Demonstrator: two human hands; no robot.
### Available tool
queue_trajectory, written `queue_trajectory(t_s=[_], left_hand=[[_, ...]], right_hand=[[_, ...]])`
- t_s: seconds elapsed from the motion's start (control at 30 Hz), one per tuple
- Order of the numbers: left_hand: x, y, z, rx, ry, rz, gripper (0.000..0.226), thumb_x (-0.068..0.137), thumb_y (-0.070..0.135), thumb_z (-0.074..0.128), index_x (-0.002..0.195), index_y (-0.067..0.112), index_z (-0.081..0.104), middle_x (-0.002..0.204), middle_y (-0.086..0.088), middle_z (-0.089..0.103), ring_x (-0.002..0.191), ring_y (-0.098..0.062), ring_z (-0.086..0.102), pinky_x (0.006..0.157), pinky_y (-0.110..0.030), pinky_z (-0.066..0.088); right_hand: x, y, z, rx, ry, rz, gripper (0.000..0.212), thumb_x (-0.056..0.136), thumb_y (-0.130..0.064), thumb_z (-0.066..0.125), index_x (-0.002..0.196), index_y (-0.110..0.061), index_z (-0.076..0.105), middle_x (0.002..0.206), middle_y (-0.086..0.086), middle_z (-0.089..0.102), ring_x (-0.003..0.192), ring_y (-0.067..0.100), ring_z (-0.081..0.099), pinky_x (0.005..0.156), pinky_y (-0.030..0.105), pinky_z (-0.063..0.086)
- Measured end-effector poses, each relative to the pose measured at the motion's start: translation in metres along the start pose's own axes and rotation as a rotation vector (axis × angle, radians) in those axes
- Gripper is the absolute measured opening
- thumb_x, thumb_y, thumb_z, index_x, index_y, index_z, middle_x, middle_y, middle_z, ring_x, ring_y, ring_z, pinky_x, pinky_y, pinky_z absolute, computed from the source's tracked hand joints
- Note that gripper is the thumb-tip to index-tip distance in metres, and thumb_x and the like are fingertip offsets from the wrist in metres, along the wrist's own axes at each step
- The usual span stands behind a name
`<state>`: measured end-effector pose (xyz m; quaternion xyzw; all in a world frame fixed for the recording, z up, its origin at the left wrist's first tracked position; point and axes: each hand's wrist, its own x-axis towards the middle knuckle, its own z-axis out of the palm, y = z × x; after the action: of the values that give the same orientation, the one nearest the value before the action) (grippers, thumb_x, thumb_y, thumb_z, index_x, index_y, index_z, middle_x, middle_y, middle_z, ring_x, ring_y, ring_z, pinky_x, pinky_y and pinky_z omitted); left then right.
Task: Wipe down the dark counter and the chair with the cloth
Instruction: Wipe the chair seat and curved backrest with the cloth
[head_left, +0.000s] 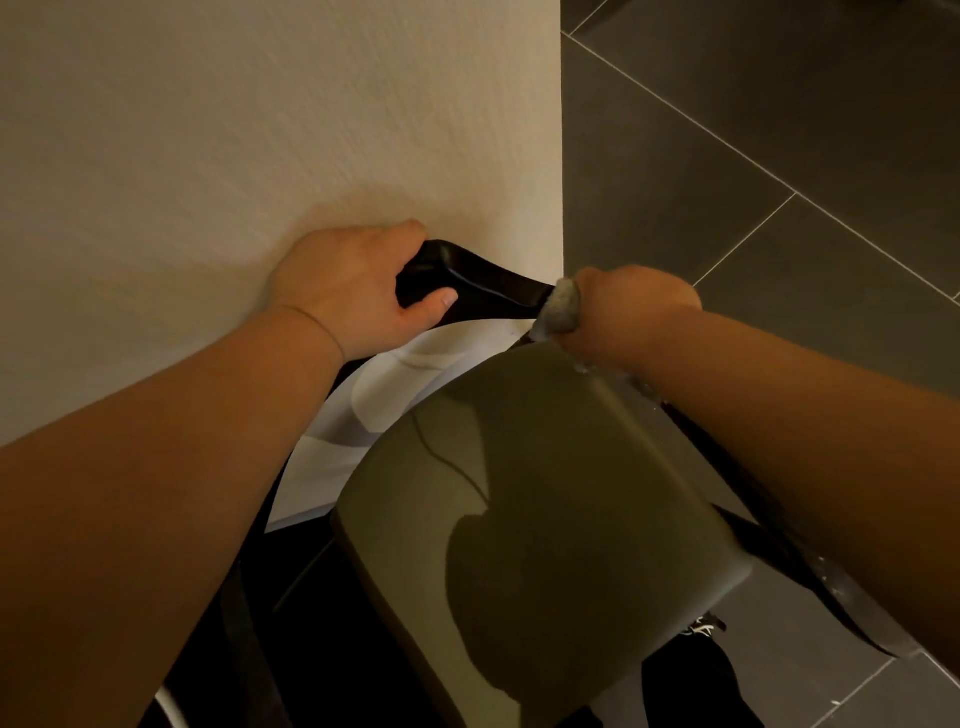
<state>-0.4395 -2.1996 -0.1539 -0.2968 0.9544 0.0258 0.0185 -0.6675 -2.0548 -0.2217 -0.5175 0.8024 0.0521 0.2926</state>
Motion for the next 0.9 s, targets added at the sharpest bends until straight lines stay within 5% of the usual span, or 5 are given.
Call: queue_trajectory(t_s=[0.23,0.4,0.6,0.77,0.9], left_hand=[[0.003,-0.001,0.002,-0.005,0.033,-0.034,0.06,0.087,0.073,0.041,0.108,0.022,0.066,0.089,0.0,0.065,0.077,-0.026,0.061,0.067,-0.036,0.049],[0.003,0.002,0.004,-0.007,0.03,-0.031,0.063,0.089,0.073,0.037,0.103,0.02,0.066,0.091,-0.002,0.062,0.078,-0.027,0.06,0.066,-0.039,0.05],[0.002,0.012,-0.004,0.028,0.009,-0.088,0.055,0.094,0.07,0.042,0.092,0.019,0.063,0.078,0.001,0.057,0.067,-0.022,0.054,0.06,-0.033,0.042],[0.037,0.03,-0.018,-0.071,-0.278,-0.115,0.046,0.102,0.056,0.05,0.084,0.019,0.071,0.071,-0.003,0.064,0.064,-0.021,0.059,0.06,-0.038,0.052],[0.062,0.041,-0.018,-0.031,-0.412,-0.034,0.048,0.106,0.044,0.047,0.068,0.02,0.066,0.062,-0.005,0.059,0.06,-0.022,0.055,0.054,-0.03,0.033]], right_hand=[[0.007,-0.029,0.001,-0.114,0.225,-0.163,0.087,0.083,-0.089,0.039,0.124,-0.013,0.053,0.116,0.009,0.055,0.11,0.03,0.057,0.089,0.045,0.049],[-0.009,-0.001,0.013,-0.037,0.235,-0.16,0.074,0.085,-0.088,0.034,0.105,-0.018,0.05,0.091,0.001,0.059,0.078,0.022,0.06,0.067,0.038,0.047],[-0.022,0.012,0.026,-0.078,0.356,-0.123,0.064,0.093,-0.081,0.024,0.104,-0.021,0.044,0.102,0.006,0.056,0.088,0.026,0.055,0.072,0.038,0.042],[-0.003,-0.003,0.018,-0.064,0.292,-0.309,0.069,0.091,-0.082,0.031,0.124,-0.024,0.048,0.105,0.001,0.056,0.082,0.022,0.057,0.067,0.038,0.052],[-0.018,0.014,0.02,-0.077,0.329,-0.308,0.083,0.084,-0.088,0.016,0.122,-0.022,0.048,0.102,0.003,0.056,0.077,0.024,0.055,0.066,0.037,0.044]])
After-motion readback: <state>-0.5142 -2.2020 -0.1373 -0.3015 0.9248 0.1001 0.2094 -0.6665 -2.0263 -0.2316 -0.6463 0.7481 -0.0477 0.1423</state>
